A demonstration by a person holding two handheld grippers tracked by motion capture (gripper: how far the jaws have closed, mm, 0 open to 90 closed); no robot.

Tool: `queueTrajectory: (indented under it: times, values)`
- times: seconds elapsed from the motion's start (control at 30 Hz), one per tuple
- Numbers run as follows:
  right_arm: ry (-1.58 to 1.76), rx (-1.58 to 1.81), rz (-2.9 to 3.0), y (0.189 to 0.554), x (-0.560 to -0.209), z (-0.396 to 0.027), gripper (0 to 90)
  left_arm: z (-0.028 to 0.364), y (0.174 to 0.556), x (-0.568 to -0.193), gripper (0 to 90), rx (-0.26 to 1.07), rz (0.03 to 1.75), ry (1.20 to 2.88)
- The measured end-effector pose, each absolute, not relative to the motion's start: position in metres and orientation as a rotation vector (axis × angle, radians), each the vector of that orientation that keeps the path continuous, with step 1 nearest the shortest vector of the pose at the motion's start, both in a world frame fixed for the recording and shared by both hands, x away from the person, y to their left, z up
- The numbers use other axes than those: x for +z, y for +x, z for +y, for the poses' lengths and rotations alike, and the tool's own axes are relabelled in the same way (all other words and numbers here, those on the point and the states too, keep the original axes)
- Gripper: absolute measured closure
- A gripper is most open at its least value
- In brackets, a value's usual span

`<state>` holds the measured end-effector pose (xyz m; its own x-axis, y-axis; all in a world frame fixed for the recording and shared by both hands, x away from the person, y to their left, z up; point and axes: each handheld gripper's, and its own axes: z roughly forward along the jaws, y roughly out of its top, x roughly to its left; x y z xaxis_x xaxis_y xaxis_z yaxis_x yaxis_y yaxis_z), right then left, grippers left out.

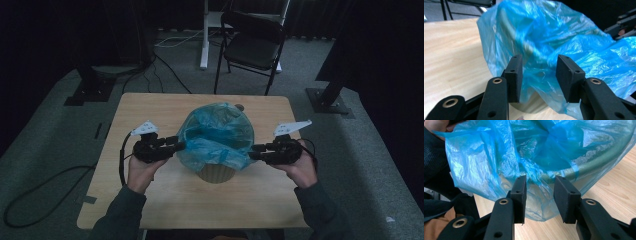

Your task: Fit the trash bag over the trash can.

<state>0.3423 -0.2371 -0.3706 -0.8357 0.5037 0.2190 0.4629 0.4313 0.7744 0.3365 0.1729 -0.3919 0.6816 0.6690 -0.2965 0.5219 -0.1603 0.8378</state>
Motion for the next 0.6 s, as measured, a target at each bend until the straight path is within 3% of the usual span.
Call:
queueTrajectory:
  times: [0.47,0.6]
  values:
    - [0.912,1.372,2.63,0.338,-0.375,-0.234,60.7,0.173,0.335,-0.41,56.1,0.073,0.94,1.83]
    - [0.92,1.38,2.628,0.339,-0.377,-0.234,64.3,0.166,0.334,-0.414,56.7,0.057,0.928,1.857]
